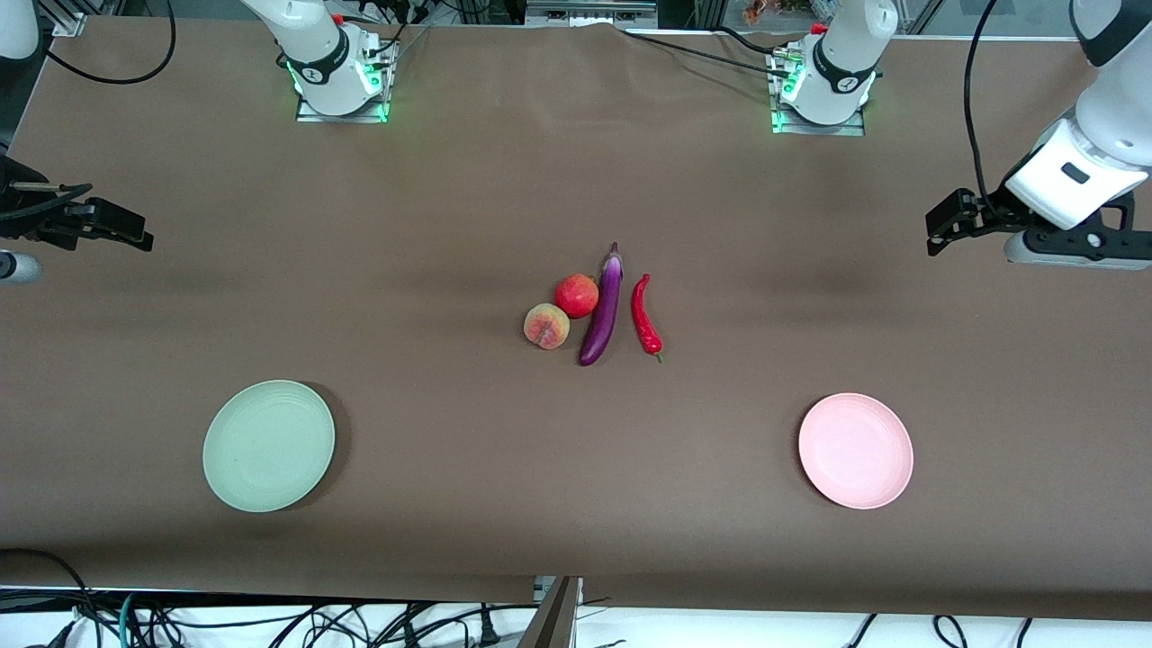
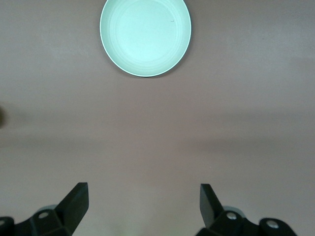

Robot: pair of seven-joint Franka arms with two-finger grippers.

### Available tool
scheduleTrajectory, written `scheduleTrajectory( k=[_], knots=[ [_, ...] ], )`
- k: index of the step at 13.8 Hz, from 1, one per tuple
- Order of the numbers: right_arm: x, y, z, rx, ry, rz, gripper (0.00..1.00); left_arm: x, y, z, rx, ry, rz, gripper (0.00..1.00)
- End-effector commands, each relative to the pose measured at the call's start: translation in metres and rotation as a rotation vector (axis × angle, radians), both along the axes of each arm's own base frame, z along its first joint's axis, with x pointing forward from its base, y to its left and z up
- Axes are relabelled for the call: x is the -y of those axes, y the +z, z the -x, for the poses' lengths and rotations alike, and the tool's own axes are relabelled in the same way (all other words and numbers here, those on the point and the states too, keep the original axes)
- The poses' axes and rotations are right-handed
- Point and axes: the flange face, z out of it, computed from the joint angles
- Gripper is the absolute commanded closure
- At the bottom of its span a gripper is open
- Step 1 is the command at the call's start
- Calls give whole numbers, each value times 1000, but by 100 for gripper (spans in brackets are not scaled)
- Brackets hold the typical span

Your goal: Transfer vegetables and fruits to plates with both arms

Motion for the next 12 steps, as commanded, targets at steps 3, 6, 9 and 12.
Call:
scheduleTrajectory(
  k=[3,6,9,12],
  knots=[
    [1,3,-1,6,6,1,0,-5,9,-3,-4,19,-23,0],
    [1,4,-1,6,6,2,0,-7,9,-7,-1,18,-23,0],
    [1,3,-1,4,6,2,0,-9,13,-7,4,20,-23,0],
    [1,2,-1,3,6,2,0,3,-2,-12,-33,-2,-24,0]
  ],
)
